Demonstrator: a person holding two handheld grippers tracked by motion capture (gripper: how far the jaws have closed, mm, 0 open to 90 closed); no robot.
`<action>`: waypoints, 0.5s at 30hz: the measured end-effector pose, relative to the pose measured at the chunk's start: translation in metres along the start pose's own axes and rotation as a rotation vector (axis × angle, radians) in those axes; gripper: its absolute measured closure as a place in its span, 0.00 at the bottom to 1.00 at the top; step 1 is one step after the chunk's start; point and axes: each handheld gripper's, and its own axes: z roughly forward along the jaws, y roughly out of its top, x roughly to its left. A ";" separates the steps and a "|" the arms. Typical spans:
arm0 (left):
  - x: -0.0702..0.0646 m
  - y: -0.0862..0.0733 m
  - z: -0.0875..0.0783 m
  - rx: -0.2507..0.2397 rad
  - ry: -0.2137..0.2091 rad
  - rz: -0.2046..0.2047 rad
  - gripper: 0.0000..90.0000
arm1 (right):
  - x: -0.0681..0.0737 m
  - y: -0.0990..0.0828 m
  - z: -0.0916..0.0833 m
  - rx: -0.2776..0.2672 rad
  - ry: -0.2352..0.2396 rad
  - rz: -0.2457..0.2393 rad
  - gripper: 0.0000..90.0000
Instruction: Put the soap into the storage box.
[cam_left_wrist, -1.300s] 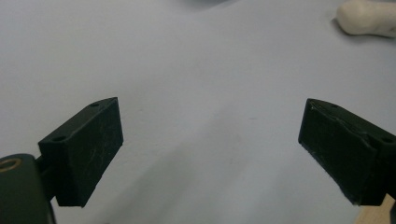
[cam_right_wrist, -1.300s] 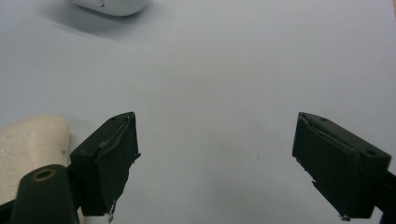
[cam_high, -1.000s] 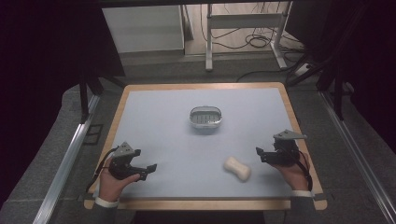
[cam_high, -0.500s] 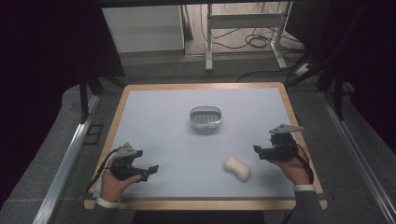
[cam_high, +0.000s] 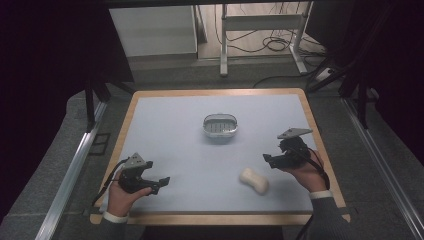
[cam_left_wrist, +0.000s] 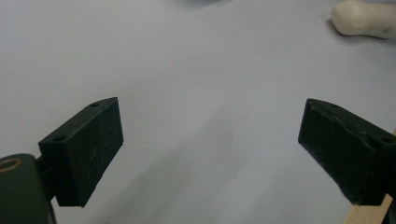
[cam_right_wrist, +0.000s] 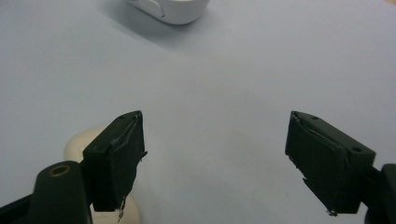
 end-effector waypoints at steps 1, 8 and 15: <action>0.000 0.000 -0.001 0.003 0.001 0.004 0.08 | 0.001 0.001 0.001 0.006 0.005 -0.004 0.23; 0.000 0.000 0.000 0.005 -0.007 0.009 0.08 | 0.012 0.008 0.005 0.061 0.020 -0.045 0.23; 0.000 0.000 -0.003 -0.004 -0.007 0.007 0.08 | 0.030 0.011 0.011 0.107 0.051 -0.100 0.23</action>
